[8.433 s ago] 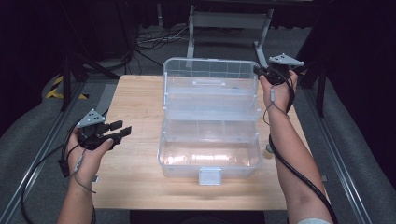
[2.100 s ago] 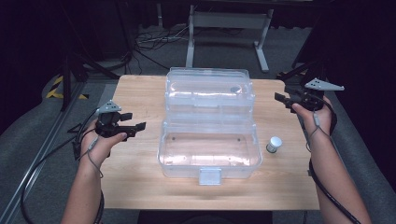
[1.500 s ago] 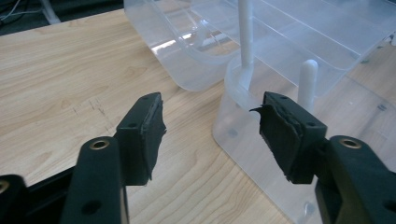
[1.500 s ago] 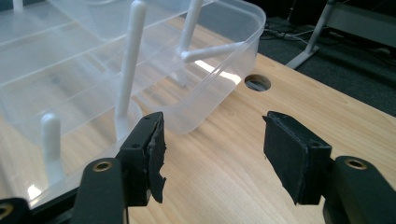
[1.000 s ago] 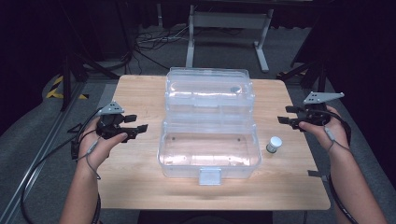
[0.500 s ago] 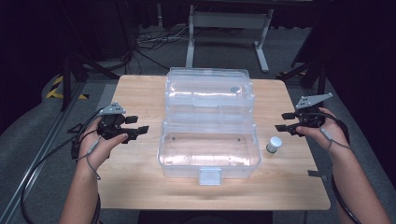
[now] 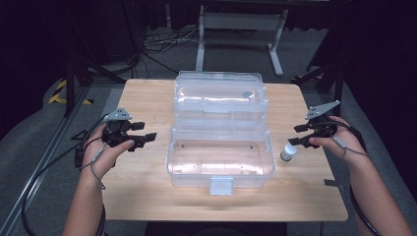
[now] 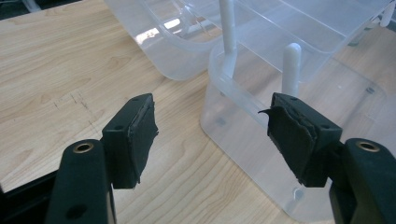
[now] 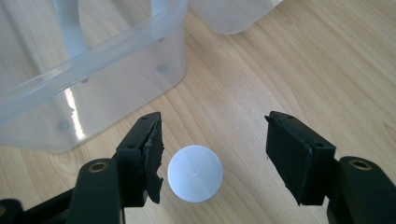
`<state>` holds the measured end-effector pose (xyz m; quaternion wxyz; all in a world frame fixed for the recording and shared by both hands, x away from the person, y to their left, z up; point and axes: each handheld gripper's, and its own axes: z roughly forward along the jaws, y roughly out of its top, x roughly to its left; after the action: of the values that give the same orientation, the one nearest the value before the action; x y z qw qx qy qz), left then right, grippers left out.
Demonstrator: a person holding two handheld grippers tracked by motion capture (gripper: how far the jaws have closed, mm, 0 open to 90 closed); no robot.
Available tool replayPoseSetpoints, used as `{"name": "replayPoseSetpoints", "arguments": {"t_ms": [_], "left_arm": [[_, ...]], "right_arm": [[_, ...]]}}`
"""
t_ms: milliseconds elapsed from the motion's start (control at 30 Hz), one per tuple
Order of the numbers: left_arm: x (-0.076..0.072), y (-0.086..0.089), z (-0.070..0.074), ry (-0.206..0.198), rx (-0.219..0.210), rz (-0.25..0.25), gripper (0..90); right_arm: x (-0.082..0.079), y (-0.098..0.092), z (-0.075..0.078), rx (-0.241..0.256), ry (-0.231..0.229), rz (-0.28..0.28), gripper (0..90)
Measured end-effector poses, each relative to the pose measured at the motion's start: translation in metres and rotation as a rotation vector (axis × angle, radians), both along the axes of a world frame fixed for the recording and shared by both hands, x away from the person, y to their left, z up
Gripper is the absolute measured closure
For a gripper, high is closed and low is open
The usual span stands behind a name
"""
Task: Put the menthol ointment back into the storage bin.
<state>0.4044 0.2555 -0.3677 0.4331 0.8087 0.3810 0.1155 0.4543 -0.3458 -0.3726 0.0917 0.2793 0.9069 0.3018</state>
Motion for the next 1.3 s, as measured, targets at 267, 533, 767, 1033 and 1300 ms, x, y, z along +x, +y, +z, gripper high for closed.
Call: {"name": "replayPoseSetpoints", "arguments": {"t_ms": [267,533,767,1033,1300], "left_arm": [[0.0,-0.001,-0.003,0.002,0.062,-0.028,36.5],[-0.001,-0.001,-0.003,0.007,0.056,-0.023,36.5],[0.0,0.0,-0.003,0.004,0.061,-0.017,36.5],[-0.001,-0.001,-0.003,0.008,0.063,-0.019,36.5],[0.0,0.0,-0.004,0.01,0.065,-0.018,36.5]], "right_arm": [[0.0,0.002,-0.006,-0.026,0.018,0.018,37.2],[0.002,0.005,-0.01,-0.061,0.035,0.04,37.2],[0.003,0.008,-0.016,-0.098,0.071,0.059,37.2],[0.003,0.01,-0.024,-0.151,0.086,0.115,37.2],[0.005,0.013,-0.032,-0.193,0.102,0.171,38.7]]}}
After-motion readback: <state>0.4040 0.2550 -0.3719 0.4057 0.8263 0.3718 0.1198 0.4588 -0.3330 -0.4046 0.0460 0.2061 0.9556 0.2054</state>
